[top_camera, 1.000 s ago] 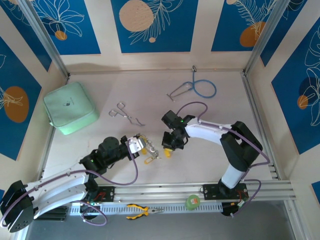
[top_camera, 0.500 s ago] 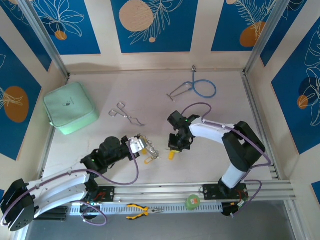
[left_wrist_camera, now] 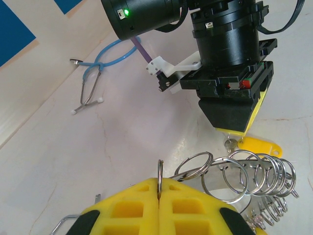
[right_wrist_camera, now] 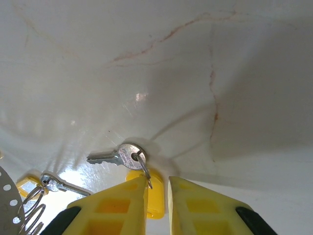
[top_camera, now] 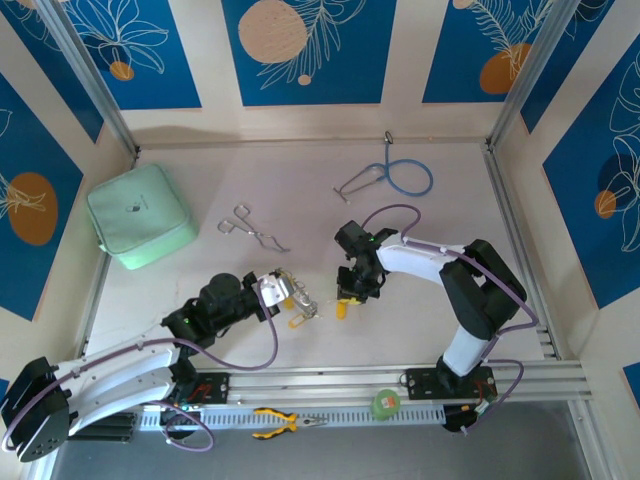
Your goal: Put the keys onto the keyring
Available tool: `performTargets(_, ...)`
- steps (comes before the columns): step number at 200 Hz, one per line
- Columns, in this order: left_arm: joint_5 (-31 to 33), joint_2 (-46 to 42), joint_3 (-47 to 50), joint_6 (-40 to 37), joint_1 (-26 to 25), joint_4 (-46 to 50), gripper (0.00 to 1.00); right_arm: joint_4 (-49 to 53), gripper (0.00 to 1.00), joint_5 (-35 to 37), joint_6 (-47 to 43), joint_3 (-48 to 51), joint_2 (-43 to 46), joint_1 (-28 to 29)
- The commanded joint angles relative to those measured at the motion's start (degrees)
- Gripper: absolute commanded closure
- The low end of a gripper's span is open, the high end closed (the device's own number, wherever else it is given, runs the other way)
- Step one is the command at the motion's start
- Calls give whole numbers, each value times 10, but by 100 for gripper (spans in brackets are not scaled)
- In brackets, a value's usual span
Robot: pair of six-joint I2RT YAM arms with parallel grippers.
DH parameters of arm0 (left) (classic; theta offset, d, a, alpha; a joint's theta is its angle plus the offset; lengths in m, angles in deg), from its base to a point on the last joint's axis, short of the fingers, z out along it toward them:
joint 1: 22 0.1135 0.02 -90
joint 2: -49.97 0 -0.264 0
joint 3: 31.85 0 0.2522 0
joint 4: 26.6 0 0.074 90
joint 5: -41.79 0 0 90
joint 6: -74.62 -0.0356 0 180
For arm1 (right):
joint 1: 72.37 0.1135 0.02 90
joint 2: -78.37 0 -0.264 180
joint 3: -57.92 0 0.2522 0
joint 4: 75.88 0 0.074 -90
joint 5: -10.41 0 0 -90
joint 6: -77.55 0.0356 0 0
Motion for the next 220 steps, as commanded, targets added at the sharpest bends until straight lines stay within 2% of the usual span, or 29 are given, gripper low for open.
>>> performTargets(1,-12,0,-7,-11,-7,-19,100,4,81,-12,2,-13,-7,-3)
performTargets(74,-13,0,-7,-10,-8,-18,100,-6,78,-24,-1,-20,-17,-2)
performTargets(193,-13,0,-6,-12,-7,-17,100,-5,88,-15,-4,-29,-33,-1)
performTargets(220,-13,-1,-6,-11,-8,-16,100,-4,95,-13,-4,-30,-32,-1)
